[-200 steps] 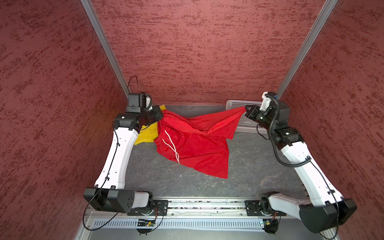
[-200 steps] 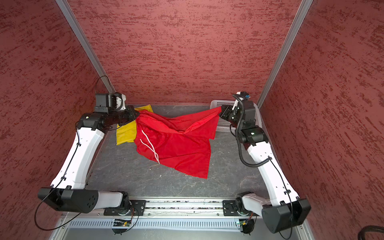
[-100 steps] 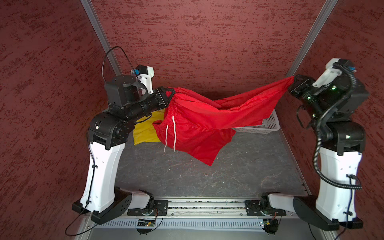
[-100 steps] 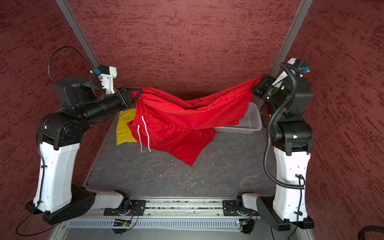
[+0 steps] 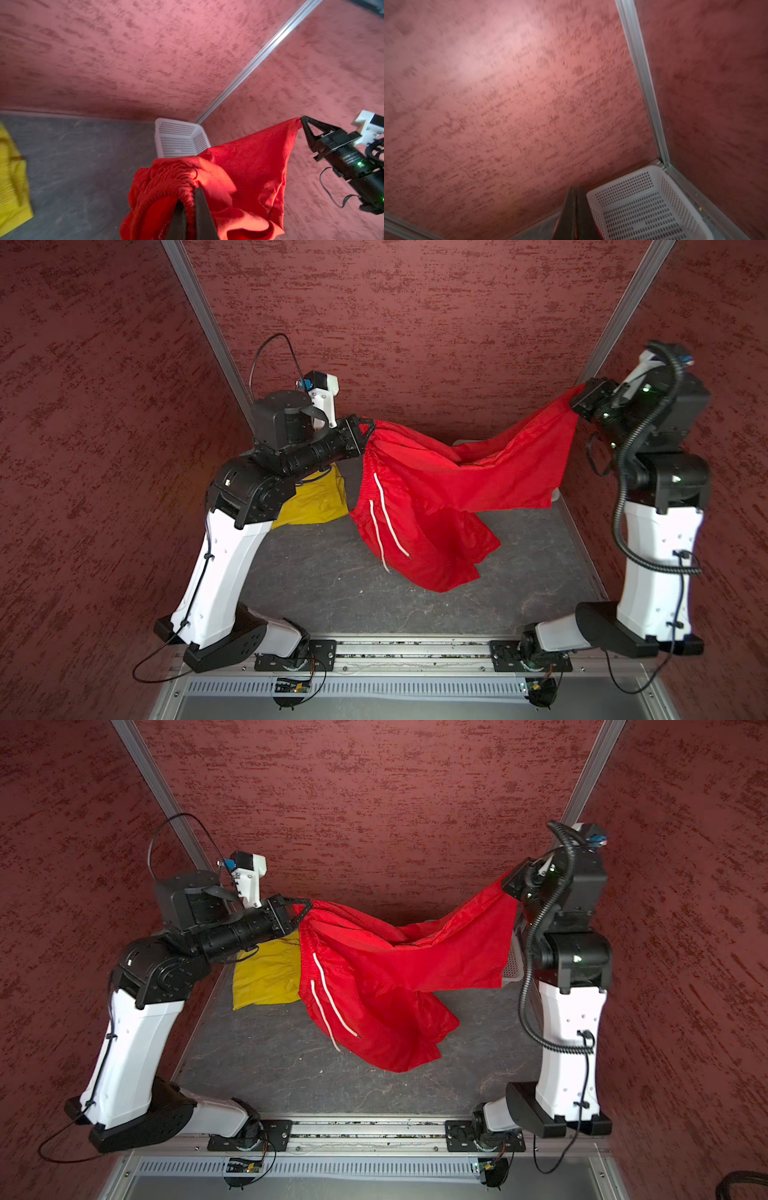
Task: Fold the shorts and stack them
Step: 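Lift the red shorts up with both grippers, left at waistband, right at hem, then lay the lifted red shorts back down flat beside the yellow shorts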
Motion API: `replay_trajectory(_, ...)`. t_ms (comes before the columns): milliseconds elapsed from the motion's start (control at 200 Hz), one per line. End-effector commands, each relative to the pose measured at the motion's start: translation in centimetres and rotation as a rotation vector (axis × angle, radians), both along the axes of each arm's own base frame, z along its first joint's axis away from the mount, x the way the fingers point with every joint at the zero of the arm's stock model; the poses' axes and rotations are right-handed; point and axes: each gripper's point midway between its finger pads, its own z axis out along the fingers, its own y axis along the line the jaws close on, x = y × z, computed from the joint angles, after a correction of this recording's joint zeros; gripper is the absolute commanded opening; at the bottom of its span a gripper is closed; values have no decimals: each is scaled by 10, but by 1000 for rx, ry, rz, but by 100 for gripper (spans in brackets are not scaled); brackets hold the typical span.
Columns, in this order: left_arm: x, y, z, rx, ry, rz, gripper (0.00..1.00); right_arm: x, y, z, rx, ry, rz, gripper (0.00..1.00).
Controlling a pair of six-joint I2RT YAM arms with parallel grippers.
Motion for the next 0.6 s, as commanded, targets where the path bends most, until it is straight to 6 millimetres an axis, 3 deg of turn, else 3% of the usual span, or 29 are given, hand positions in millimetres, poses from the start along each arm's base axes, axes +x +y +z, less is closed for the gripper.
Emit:
replay_trajectory(0, 28, 29, -26, 108, -43, 182, 0, 75, 25, -59, 85, 123, 129, 0)
replay_trajectory(135, 69, 73, -100, 118, 87, 297, 0, 155, 50, -128, 171, 244, 231, 0)
replay_trajectory(275, 111, 137, -173, 63, 234, 445, 0, 216, 90, -201, 192, 348, 307, 0)
replay_trajectory(416, 148, 175, -236, 108, 314, 551, 0, 255, 120, -259, 211, 387, 347, 0)
replay_trajectory(596, 182, 210, -304, 49, 471, 601, 0, 280, 143, -295, 215, 370, 376, 0)
